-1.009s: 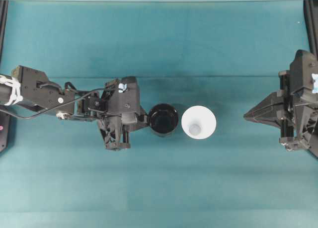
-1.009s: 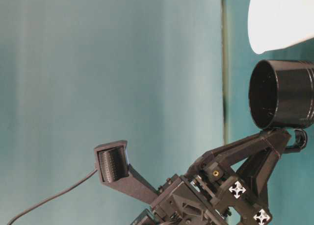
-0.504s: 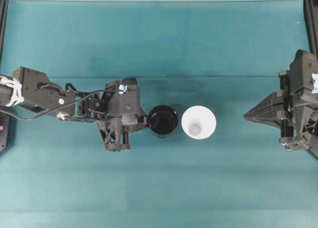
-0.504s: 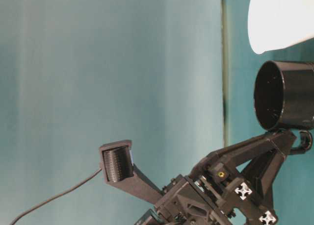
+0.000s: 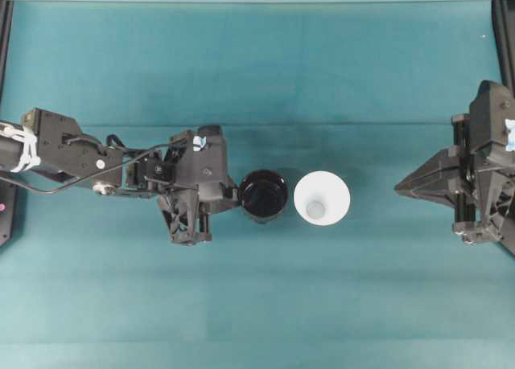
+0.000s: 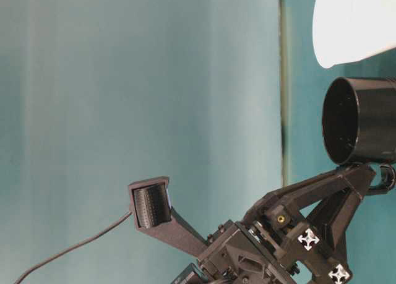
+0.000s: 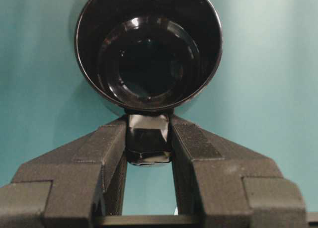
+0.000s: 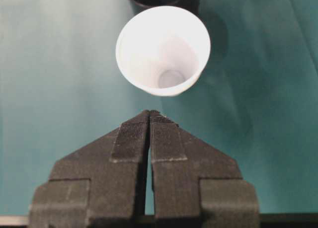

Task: Put a paper cup into the cup holder on your left arm.
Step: 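Hold the black mug steady by its handle with the left gripper, then release the mug handle and move the right gripper toward the white cup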

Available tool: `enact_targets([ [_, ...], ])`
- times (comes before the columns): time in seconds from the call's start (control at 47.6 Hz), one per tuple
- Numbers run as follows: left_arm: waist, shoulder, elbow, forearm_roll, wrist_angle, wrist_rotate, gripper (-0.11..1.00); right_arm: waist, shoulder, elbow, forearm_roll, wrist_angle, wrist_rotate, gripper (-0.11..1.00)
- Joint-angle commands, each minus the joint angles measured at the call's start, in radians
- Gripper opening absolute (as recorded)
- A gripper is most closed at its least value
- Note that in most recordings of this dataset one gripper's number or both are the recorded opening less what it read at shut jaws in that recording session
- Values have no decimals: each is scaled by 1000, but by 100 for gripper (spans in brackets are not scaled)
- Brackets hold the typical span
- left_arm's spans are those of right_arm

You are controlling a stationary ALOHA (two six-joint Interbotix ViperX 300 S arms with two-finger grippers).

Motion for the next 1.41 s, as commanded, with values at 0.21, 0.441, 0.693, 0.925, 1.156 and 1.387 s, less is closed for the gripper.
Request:
enact_targets([
  [0.21, 2, 5, -8, 2, -3, -18, 44, -2, 5, -23, 0, -5, 8, 3],
  [0.441, 2, 6, -14, 0, -6, -15, 97, -2, 29, -21, 0, -5, 8, 3],
  [0.693, 2, 5, -15, 2, -8, -14, 93, 0, 71, -26, -5, -9, 6, 3],
  [0.925, 2, -2, -17, 2, 5, -17, 93, -3, 152, -38, -12, -3, 8, 4],
  [1.156, -5, -18, -15, 2, 64, -18, 93, -38, 307, -114, 12, 35, 17, 17],
  [1.387, -5, -67, -6, 2, 89, -18, 93, -91, 422, -282, -34, 78, 29, 38],
])
